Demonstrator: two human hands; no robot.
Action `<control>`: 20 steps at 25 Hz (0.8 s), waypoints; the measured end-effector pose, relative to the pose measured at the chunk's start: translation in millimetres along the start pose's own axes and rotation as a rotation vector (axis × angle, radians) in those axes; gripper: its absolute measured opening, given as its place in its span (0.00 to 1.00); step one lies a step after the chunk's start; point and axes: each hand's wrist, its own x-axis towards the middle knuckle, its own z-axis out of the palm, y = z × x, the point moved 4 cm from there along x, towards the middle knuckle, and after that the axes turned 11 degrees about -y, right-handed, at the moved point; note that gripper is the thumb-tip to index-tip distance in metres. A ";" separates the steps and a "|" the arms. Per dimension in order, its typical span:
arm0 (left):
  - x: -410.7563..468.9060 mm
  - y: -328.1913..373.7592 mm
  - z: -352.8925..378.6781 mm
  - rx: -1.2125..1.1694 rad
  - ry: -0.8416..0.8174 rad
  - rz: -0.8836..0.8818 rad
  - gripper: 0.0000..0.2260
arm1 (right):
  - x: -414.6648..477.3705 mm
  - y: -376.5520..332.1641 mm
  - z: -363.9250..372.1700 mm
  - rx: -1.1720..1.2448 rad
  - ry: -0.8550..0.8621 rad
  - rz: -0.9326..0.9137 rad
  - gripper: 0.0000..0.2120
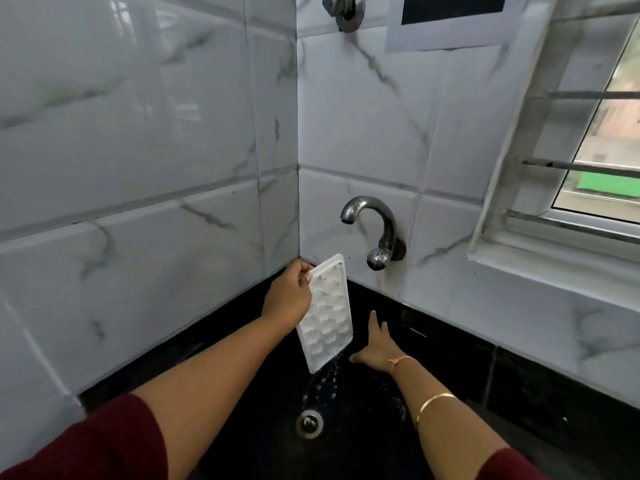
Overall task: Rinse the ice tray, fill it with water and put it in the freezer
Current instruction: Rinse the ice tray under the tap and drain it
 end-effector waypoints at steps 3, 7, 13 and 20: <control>-17.4 2.0 -9.0 -0.015 -0.022 0.036 0.05 | -14.3 -7.1 10.7 0.038 -0.002 -0.007 0.53; -33.7 5.4 -19.4 -0.136 -0.032 0.110 0.05 | -26.4 -35.8 10.3 -0.023 0.100 -0.177 0.47; -64.5 7.5 -33.9 -0.384 -0.078 0.176 0.12 | -53.1 -40.7 -7.0 0.050 0.314 -0.134 0.30; -80.4 8.6 -54.7 -0.231 0.025 0.196 0.06 | -87.9 -53.7 -7.0 -0.183 0.367 -0.151 0.16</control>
